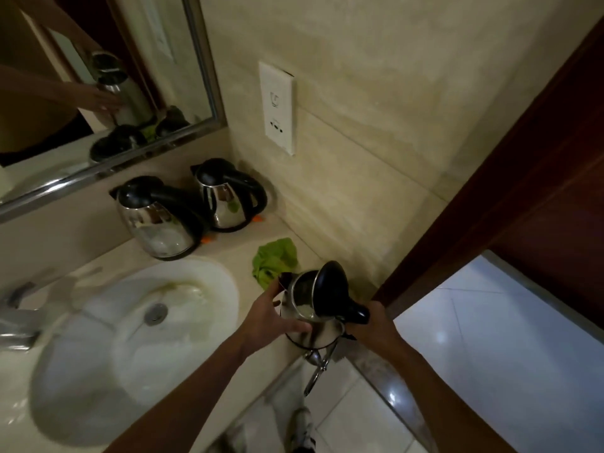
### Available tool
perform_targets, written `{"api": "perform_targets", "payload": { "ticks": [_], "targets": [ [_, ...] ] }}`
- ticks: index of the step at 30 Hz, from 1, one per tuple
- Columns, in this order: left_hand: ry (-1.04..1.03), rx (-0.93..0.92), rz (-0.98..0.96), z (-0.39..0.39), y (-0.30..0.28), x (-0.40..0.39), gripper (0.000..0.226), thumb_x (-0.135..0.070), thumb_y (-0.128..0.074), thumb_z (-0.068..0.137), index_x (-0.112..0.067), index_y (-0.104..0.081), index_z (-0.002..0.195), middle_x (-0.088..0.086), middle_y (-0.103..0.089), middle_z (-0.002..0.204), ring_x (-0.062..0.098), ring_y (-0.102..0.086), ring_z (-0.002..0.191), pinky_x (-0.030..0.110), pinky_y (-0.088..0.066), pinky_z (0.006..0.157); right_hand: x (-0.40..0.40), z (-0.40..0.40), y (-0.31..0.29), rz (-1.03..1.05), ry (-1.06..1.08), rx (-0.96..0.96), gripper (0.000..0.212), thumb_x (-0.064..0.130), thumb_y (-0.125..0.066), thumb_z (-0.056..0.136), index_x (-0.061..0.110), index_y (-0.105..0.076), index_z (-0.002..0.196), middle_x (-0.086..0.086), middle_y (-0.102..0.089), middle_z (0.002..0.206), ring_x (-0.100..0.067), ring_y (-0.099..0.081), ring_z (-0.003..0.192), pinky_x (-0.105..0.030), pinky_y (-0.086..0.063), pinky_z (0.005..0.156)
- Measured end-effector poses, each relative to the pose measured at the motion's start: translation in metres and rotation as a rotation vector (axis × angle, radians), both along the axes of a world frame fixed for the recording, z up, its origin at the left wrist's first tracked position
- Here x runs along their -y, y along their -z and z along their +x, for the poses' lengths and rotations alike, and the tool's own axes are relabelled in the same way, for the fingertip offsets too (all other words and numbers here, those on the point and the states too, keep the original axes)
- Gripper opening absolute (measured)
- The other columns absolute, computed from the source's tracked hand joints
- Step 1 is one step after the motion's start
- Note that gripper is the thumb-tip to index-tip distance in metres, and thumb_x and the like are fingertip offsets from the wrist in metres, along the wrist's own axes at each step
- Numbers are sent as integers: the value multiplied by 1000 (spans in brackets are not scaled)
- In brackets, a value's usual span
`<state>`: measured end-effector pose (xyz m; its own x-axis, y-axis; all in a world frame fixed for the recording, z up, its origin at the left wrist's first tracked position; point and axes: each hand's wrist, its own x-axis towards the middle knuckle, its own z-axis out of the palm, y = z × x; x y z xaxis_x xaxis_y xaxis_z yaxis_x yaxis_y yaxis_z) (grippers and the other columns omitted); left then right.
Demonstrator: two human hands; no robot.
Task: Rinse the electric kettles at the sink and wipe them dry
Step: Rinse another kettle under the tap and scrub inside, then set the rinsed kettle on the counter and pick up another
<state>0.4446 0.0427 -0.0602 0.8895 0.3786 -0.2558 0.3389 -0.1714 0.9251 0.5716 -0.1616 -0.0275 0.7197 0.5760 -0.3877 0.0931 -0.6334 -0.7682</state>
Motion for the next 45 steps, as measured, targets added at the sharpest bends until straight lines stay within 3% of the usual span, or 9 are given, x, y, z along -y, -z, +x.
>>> {"api": "perform_targets", "payload": {
  "ticks": [6, 10, 14, 19, 23, 27, 33, 40, 45],
  "targets": [
    [187, -44, 47, 40, -4, -24, 105, -25, -93, 63, -26, -33, 149, -13, -50, 142, 4, -46, 132, 30, -43, 107, -7, 17, 12, -1, 114, -34, 30, 12, -79, 80, 25, -59, 62, 1, -62, 63, -15, -63, 68, -30, -47, 63],
    [282, -82, 61, 58, -10, -40, 99, -17, -89, 69, -29, -32, 149, -15, -47, 143, -3, -43, 131, 22, -41, 105, -17, 13, 7, 28, 175, -29, 32, 10, -76, 83, 33, -56, 72, 15, -60, 68, 5, -54, 68, -12, -40, 59],
    [367, -154, 100, 73, -17, -55, 97, -15, -86, 73, -32, -28, 149, -17, -41, 143, -3, -39, 131, 18, -36, 107, -26, 5, 5, 52, 239, -50, 32, 4, -72, 82, 28, -56, 68, 9, -59, 67, -2, -55, 66, -25, -43, 65],
    [284, -167, 187, 68, -24, -55, 103, -30, -84, 75, -20, -22, 156, -4, -34, 151, 17, -33, 140, 42, -36, 113, -35, -9, -3, 44, 294, -4, 13, 14, -73, 83, 16, -60, 85, 4, -60, 76, -20, -60, 79, -21, -42, 60],
    [140, -117, 258, 54, -15, -39, 77, -35, -81, 78, -16, -46, 143, 1, -59, 129, 18, -58, 116, 37, -50, 98, -38, -24, -16, 78, 242, 518, 58, 35, -75, 80, 17, -49, 129, -5, -53, 120, -21, -49, 108, -32, -47, 79],
    [75, -117, 346, 42, -15, -27, 54, -25, -72, 88, -13, -50, 136, -5, -56, 118, 11, -55, 104, 10, -37, 77, -59, -18, -31, -27, -58, 810, 56, 51, -40, 97, 22, -49, 142, -8, -47, 145, -26, -48, 129, -39, -53, 86],
    [87, -158, 464, 24, -21, -30, 53, -19, -67, 92, -8, -48, 139, 9, -56, 134, 24, -56, 117, 16, -38, 83, -74, -6, -28, -266, -234, 868, 48, 48, -43, 96, 24, -59, 134, -5, -56, 137, -28, -48, 125, -45, -45, 97],
    [22, -164, 495, -24, -41, -49, 26, -11, -65, 91, -7, -64, 117, 4, -65, 116, 13, -58, 93, 0, -38, 67, -109, -23, -45, -209, -383, 858, 32, 34, -51, 94, 15, -59, 119, -7, -59, 120, -25, -52, 112, -40, -39, 93],
    [-62, -193, 508, -93, -59, -75, 14, -12, -63, 91, -10, -67, 104, 2, -69, 103, 15, -64, 87, 6, -43, 68, -157, -76, -60, -142, -512, 790, 24, 33, -51, 95, 17, -59, 111, -2, -61, 111, -21, -54, 104, -35, -45, 88]
  ]
}}
